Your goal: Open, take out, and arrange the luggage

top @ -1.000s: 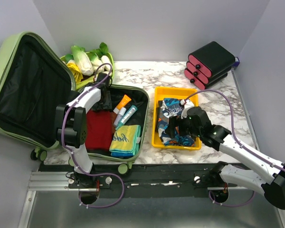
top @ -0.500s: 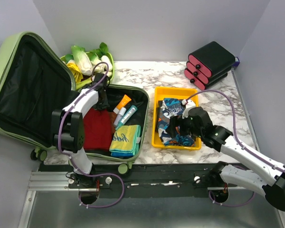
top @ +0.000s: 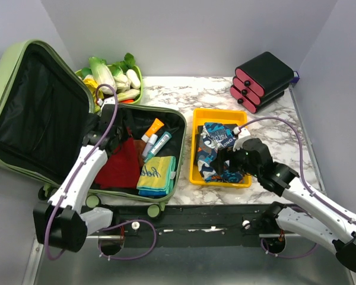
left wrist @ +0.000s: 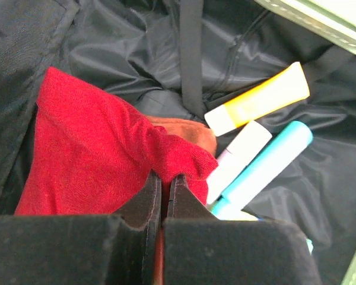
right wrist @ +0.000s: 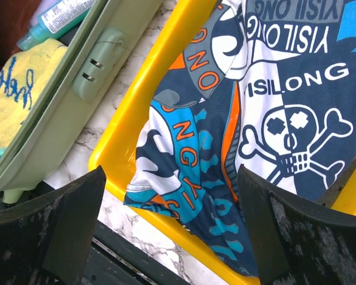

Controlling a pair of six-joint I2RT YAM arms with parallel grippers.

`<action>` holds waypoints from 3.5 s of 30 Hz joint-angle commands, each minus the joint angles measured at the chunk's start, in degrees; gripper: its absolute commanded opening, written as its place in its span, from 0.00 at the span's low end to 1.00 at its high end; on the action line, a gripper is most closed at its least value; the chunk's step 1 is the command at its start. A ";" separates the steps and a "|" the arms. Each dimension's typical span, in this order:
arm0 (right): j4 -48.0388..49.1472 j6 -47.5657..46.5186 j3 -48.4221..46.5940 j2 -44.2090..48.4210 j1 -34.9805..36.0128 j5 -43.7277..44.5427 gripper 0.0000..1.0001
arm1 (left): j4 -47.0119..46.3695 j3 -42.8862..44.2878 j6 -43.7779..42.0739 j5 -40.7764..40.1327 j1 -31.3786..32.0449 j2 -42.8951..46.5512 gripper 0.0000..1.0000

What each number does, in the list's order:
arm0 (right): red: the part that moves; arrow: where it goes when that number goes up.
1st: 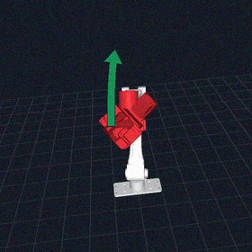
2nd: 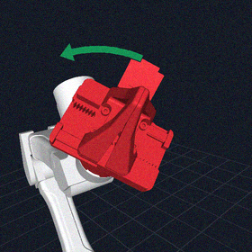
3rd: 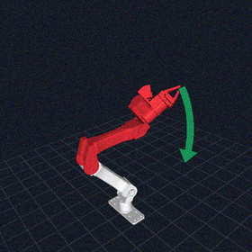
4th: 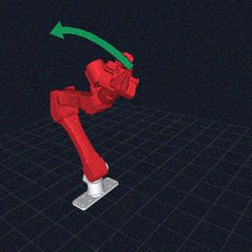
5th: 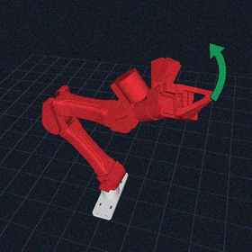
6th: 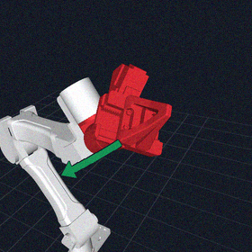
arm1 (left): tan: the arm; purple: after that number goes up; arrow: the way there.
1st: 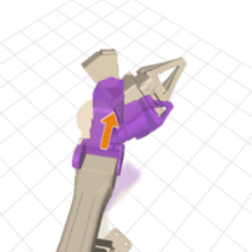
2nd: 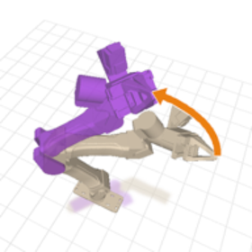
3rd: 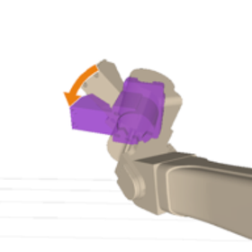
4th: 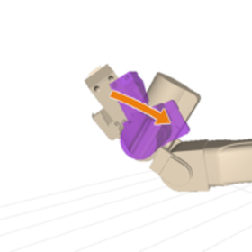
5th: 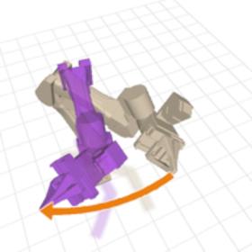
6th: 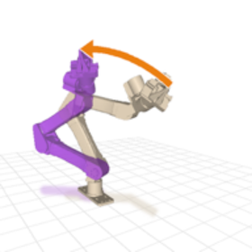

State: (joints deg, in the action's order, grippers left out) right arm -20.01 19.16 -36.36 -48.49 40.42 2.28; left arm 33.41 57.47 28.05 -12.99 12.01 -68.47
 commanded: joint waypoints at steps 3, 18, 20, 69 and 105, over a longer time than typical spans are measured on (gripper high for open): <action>-1.35 -0.61 1.20 3.57 -0.08 3.16 1.00 | -4.49 -0.96 7.54 -11.24 8.36 6.94 0.00; -6.79 0.00 -0.82 12.36 -0.08 12.21 1.00 | 1.31 17.31 17.04 -40.96 33.07 3.18 0.00; -7.41 -0.08 -0.91 14.21 -0.08 13.62 1.00 | 1.66 21.43 15.90 -43.51 36.05 1.68 0.00; -24.11 11.52 -6.01 38.12 -0.08 50.28 1.00 | 13.17 61.52 13.61 -38.52 62.80 -45.07 0.00; -17.35 9.23 -7.58 18.18 -0.08 25.07 1.00 | 6.05 61.84 2.96 -24.62 44.60 -42.06 0.99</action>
State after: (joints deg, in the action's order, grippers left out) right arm -41.76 30.00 -41.74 -24.08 40.40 40.14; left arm 38.24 125.91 30.76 -36.32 59.92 -125.21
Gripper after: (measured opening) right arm 0.998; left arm 0.985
